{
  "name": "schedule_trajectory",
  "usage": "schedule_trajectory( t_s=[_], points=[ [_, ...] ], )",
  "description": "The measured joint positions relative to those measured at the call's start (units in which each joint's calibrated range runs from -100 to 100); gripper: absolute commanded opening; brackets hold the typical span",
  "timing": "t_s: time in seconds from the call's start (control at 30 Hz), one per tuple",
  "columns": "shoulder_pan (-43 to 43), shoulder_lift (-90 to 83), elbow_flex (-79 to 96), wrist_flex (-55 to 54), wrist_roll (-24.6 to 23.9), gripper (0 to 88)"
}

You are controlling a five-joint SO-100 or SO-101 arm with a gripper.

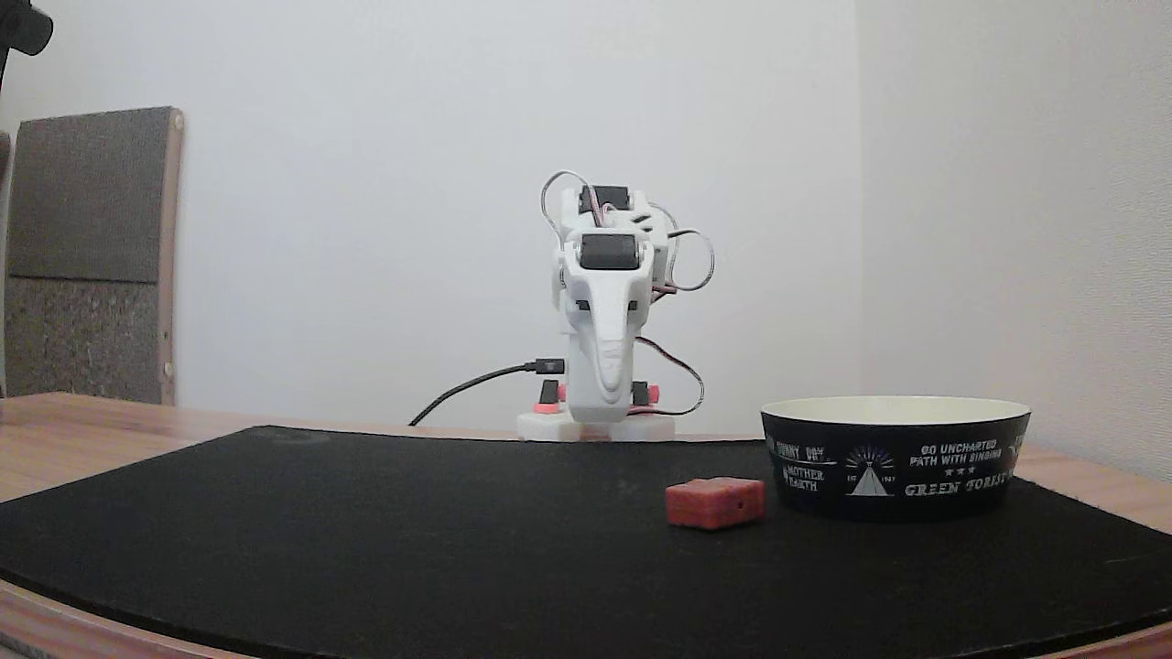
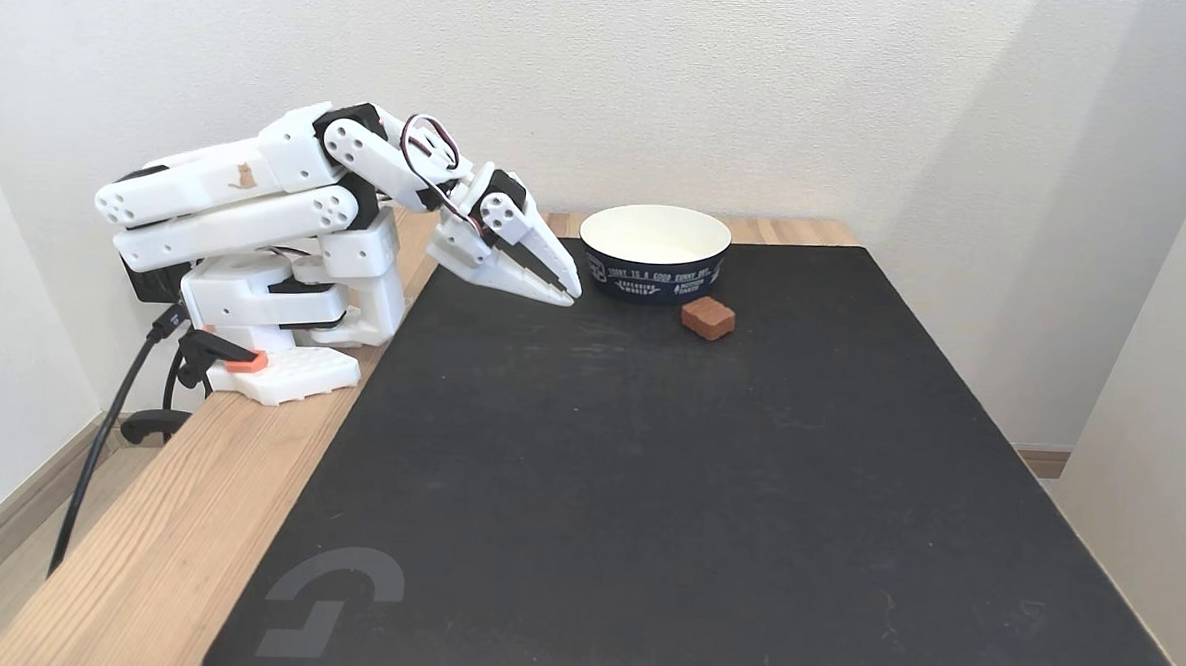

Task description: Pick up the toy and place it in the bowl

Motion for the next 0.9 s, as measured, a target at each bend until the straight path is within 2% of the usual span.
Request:
schedule_trajectory(
  t_s=[0.77,0.9],
  points=[
    [-0.42,-1.17,0.09,0.34,0.0,3.2],
    [-0.42,-1.17,0.09,0.34,0.0,16.6]
  ],
)
